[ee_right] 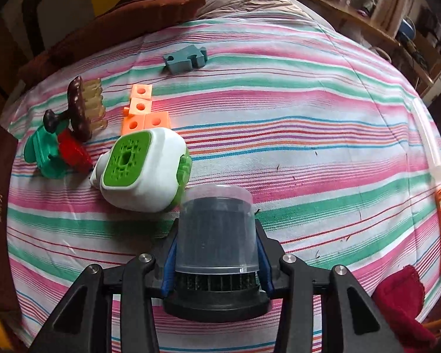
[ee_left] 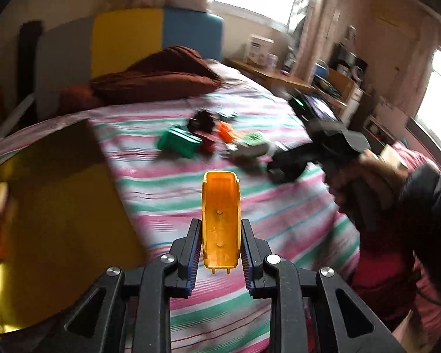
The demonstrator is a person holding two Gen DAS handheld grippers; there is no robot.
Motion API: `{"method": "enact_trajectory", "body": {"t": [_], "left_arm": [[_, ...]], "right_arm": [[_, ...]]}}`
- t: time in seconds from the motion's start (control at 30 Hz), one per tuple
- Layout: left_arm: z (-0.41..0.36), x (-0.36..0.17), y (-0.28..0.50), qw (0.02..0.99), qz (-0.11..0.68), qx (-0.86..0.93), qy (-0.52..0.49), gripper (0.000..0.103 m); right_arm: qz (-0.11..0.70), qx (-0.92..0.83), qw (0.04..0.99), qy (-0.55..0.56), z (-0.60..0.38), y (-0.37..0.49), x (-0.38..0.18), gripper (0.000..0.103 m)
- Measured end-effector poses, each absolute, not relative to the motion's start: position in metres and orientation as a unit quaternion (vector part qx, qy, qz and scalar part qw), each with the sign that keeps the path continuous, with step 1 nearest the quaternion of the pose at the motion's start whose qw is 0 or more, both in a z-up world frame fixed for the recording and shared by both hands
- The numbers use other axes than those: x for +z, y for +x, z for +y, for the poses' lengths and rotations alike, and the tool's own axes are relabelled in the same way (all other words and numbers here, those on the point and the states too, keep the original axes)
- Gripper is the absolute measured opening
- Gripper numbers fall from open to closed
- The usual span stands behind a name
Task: Organize rigid objects
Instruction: 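Carry the orange piece into the gold tray with the left gripper while the right grasps the black cylinder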
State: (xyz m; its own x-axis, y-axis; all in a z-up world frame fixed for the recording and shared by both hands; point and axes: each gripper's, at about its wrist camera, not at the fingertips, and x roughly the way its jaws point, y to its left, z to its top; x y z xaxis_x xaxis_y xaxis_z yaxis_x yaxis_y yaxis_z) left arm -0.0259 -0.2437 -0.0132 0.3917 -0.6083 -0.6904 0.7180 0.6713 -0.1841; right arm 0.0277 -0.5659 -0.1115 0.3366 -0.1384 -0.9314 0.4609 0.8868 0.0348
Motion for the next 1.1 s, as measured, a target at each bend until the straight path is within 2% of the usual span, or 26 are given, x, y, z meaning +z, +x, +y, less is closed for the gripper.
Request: {"method": "enact_trajectory", "body": {"t": [0.27, 0.53, 0.83, 1.0, 1.1], "left_arm": [[-0.156, 0.000, 0.015, 0.882, 0.382, -0.275, 0.036, 0.025], [-0.068, -0.034, 0.071, 0.882, 0.446, -0.152, -0.002, 0.025], [-0.043, -0.072, 0.103, 0.870, 0.486, -0.086, 0.013, 0.026], [-0.042, -0.069, 0.102, 0.879, 0.470, -0.079, 0.025, 0.032], [-0.040, -0.062, 0.093, 0.890, 0.450, -0.067, 0.041, 0.032]], "right_arm": [[0.546, -0.188, 0.806, 0.131, -0.562, 0.029, -0.112, 0.044], [0.547, -0.190, 0.806, 0.122, -0.560, 0.025, -0.108, 0.044], [0.547, -0.190, 0.806, 0.121, -0.558, 0.025, -0.108, 0.044], [0.547, -0.190, 0.806, 0.122, -0.561, 0.026, -0.108, 0.044], [0.547, -0.190, 0.806, 0.121, -0.562, 0.026, -0.109, 0.044]]}}
